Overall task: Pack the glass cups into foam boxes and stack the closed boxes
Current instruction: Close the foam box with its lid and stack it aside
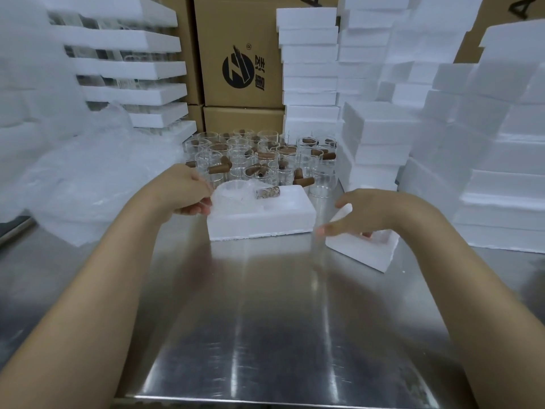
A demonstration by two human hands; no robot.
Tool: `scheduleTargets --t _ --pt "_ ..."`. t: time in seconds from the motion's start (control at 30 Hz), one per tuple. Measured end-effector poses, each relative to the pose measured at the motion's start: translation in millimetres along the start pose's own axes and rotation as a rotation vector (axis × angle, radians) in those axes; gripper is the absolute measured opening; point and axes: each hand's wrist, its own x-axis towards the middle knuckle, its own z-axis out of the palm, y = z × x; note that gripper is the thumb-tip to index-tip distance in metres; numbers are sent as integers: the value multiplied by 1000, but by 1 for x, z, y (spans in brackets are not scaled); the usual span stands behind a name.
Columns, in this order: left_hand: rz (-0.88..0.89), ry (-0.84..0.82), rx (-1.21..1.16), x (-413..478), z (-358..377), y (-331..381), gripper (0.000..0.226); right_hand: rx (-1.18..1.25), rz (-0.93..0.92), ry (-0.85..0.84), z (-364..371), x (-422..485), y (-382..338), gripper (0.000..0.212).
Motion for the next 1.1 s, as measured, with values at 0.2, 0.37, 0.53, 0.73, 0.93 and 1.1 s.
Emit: scheduleTargets --t 0.2,0.37,0.53,0.73,0.93,1.1 --pt "32 -49 68 -4 -3 5 16 216 -92 124 3 2 -5 42" --pt "135 0 118 -3 4 3 7 737 -184 561 -14 0 0 33" --pt "306 168 92 0 9 2 19 1216 -440 867 -23 -9 0 7" --pt "570 187 291 -2 27 6 12 1348 -367 966 -15 -1 1 8" --pt "157 72 -3 6 34 0 35 1409 -394 1031 -16 0 1 6" --pt "68 77 -43 9 37 -1 31 1433 -416 1042 -15 0 0 4"
